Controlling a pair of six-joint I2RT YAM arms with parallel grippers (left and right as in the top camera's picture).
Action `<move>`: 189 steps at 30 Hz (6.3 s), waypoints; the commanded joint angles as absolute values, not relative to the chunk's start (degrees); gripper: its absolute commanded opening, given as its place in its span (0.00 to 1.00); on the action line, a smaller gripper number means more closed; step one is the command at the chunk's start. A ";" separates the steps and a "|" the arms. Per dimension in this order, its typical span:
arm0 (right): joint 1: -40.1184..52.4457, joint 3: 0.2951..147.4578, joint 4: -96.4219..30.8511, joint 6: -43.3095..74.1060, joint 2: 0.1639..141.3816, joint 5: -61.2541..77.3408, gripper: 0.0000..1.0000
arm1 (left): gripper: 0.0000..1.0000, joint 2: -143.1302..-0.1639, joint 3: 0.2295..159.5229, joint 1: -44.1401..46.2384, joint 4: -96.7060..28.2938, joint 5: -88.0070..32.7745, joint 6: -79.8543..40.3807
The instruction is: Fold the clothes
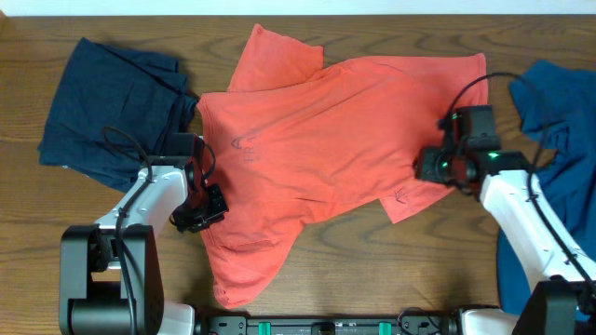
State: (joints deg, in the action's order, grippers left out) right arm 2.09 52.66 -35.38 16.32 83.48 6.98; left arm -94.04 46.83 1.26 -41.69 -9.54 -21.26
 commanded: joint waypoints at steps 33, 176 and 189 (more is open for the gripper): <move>15.40 42.63 -27.38 9.32 93.27 6.96 0.21 | 0.33 -96.97 44.80 1.21 -36.69 -7.92 -21.08; 26.85 51.68 -67.90 16.05 92.03 5.56 0.38 | 0.17 -92.03 45.91 -19.49 -44.66 -7.09 -18.22; 29.06 48.16 -59.05 18.41 92.03 0.62 0.24 | 0.17 -92.03 45.91 -19.49 -44.42 -7.09 -18.22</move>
